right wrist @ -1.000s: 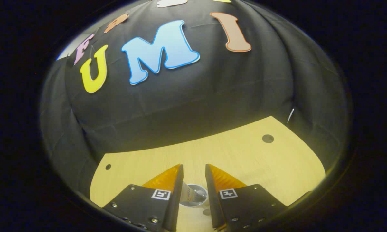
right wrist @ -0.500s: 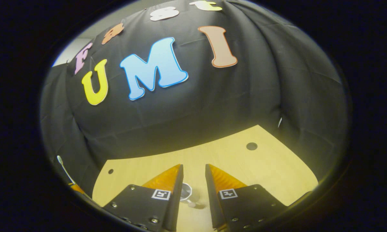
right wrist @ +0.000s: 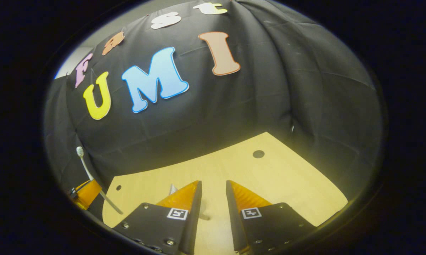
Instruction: Put the toothbrush and toothpaste on the desktop into the cup, then pick up the cup and place it on the coaster on the desktop.
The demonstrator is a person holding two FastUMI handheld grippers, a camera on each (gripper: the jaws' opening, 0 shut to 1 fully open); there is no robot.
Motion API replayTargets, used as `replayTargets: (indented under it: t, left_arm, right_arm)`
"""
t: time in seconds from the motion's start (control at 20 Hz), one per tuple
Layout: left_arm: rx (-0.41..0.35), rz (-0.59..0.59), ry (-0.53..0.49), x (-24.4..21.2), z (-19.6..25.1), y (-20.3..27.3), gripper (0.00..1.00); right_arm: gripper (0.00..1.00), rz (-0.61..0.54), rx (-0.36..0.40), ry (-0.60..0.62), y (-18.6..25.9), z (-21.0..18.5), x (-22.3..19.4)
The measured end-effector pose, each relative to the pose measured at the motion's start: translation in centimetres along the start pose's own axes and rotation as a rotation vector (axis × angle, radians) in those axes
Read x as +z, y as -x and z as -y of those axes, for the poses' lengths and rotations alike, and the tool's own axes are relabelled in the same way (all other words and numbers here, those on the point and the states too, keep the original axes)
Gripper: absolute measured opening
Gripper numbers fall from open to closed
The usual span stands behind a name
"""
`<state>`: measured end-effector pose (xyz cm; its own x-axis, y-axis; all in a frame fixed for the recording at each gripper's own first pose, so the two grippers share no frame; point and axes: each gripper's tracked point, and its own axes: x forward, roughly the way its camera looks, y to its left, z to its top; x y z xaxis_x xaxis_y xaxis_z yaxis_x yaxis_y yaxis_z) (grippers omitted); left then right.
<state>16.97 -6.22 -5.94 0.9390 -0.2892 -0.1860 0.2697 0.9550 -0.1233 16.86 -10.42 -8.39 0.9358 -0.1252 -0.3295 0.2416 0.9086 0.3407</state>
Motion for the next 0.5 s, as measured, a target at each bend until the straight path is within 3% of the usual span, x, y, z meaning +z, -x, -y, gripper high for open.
replayTargets:
  t: [0.5]
  left_arm:
    - [-0.116, 0.042, -0.023, -0.9, 3.2, -9.4, 0.11]
  right_arm:
    - [0.4, -0.008, -0.138, -0.086, 2.3, 7.5, -0.4]
